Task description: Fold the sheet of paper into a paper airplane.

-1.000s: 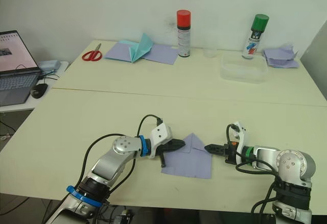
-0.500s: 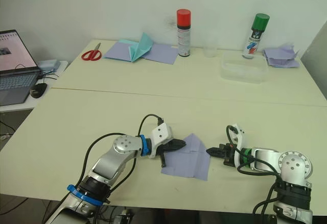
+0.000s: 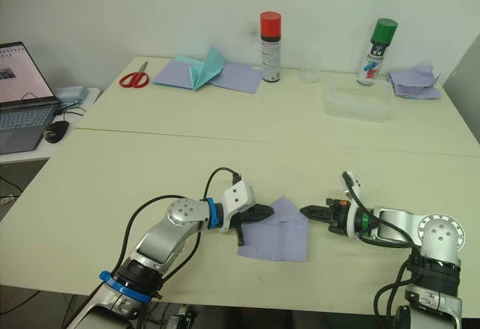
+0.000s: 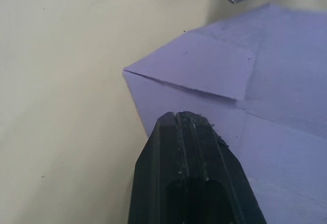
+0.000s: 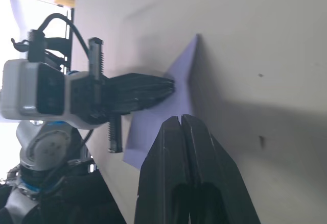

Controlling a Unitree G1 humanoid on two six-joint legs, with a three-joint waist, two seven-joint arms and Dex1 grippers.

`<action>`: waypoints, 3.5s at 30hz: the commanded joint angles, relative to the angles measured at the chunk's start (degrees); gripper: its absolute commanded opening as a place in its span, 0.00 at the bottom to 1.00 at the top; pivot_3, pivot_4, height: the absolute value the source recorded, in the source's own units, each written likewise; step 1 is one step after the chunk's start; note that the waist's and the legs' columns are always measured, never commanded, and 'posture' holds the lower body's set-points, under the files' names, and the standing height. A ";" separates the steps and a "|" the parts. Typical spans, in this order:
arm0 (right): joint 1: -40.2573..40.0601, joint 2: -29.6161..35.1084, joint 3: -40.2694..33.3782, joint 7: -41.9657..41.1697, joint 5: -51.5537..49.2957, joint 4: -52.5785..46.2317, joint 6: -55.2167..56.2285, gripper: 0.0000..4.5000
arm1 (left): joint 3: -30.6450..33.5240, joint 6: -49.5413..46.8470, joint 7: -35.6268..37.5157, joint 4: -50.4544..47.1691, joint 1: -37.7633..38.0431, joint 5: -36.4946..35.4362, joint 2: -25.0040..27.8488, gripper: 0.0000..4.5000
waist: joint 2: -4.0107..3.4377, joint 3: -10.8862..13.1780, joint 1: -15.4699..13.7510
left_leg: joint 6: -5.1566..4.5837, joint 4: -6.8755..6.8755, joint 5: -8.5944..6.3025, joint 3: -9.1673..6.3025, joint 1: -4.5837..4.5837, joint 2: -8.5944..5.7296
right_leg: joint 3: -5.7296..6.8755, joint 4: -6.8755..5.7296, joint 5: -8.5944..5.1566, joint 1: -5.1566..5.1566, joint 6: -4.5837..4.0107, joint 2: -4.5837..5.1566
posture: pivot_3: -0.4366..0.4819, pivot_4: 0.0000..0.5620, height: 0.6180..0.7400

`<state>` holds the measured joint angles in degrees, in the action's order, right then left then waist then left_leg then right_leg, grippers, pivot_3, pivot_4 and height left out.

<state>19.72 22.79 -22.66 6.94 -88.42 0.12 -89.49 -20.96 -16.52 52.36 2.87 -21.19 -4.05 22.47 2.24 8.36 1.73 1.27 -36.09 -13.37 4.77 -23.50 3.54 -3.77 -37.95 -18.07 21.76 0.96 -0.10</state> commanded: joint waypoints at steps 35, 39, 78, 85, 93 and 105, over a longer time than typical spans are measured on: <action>-4.15 21.44 23.96 8.47 -23.20 0.72 18.62 0.61 | -3.06 -1.00 -0.73 1.76 1.72 2.22 0.11 0.00 | -0.02 -0.02 -0.06 | -0.05 -0.05 0.00 -0.05 -0.27 -0.01 | 0.05 0.03 0.04 0.18 0.06 0.00 | 0.48 0.27 1.00; -2.49 22.33 24.16 5.77 -18.89 1.92 17.54 0.61 | -3.04 -1.29 -0.93 0.94 2.53 2.10 0.36 0.00 | -0.04 -0.03 -0.05 | -0.04 -0.05 0.00 -0.04 -0.26 -0.01 | 0.04 0.03 0.04 0.18 0.06 0.00 | 0.48 0.27 1.00; 0.53 16.28 23.18 2.72 -17.78 3.95 16.82 0.24 | -3.50 -1.39 -1.90 0.98 2.90 2.45 0.04 0.00 | -0.07 -0.09 -0.08 | -0.04 -0.06 0.00 -0.05 -0.26 -0.01 | 0.07 -0.04 0.05 0.19 0.04 0.00 | 0.48 0.27 1.00; 0.27 16.36 23.06 3.06 -18.46 3.53 16.94 0.01 | -3.61 -1.32 -1.91 1.19 2.65 2.61 -0.10 0.00 | -0.08 -0.10 -0.09 | -0.04 -0.07 0.00 -0.05 -0.26 -0.01 | 0.06 -0.04 0.05 0.19 0.04 0.00 | 0.48 0.27 1.00; 0.98 15.82 22.95 2.64 -18.38 2.33 17.60 0.01 | -3.75 -1.22 -1.71 1.12 2.68 2.57 -0.07 0.00 | -0.08 -0.10 -0.09 | -0.04 -0.08 0.00 -0.05 -0.26 -0.01 | 0.06 -0.05 0.17 0.19 -0.17 0.00 | 0.48 0.27 1.00; 1.46 14.98 24.18 3.41 -19.90 1.39 18.33 0.01 | -3.81 -1.71 -1.61 1.07 2.60 2.40 -0.13 0.00 | -0.08 -0.10 -0.13 | -0.04 -0.10 0.01 -0.05 -0.27 -0.02 | 0.06 -0.07 0.19 0.19 -0.19 0.00 | 0.48 0.27 1.00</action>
<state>20.08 37.72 1.90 10.39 -106.63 3.13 -71.72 -22.00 -16.09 50.50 1.59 -20.26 -3.77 22.22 2.16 8.26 1.60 1.22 -36.19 -13.37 4.73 -23.77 3.52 -3.71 -38.02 -17.88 21.95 0.77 -0.10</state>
